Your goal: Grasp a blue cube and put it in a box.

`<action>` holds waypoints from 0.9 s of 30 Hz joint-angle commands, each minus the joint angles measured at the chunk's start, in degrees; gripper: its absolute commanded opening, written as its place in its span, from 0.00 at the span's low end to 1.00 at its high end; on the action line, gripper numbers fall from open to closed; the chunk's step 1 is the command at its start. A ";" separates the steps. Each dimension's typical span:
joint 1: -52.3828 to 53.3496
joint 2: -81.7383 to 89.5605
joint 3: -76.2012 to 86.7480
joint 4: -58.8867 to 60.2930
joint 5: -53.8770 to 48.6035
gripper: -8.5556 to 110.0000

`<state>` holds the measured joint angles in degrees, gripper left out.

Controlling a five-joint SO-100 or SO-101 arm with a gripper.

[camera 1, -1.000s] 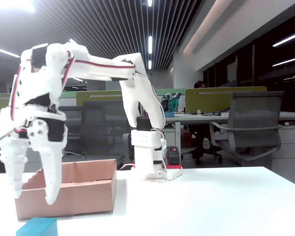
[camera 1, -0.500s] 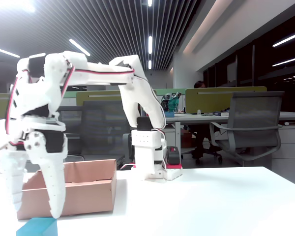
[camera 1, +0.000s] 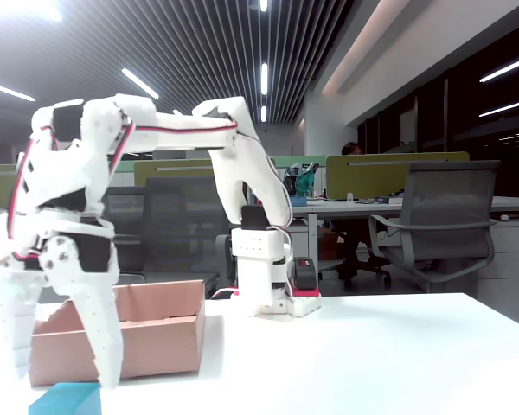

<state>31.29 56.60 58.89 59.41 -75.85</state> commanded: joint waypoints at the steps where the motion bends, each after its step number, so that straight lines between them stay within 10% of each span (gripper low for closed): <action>1: -0.44 0.35 0.26 0.00 -0.53 0.40; 27: -1.23 -3.16 1.41 -3.34 -0.09 0.34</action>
<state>30.59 52.82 60.56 56.69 -75.85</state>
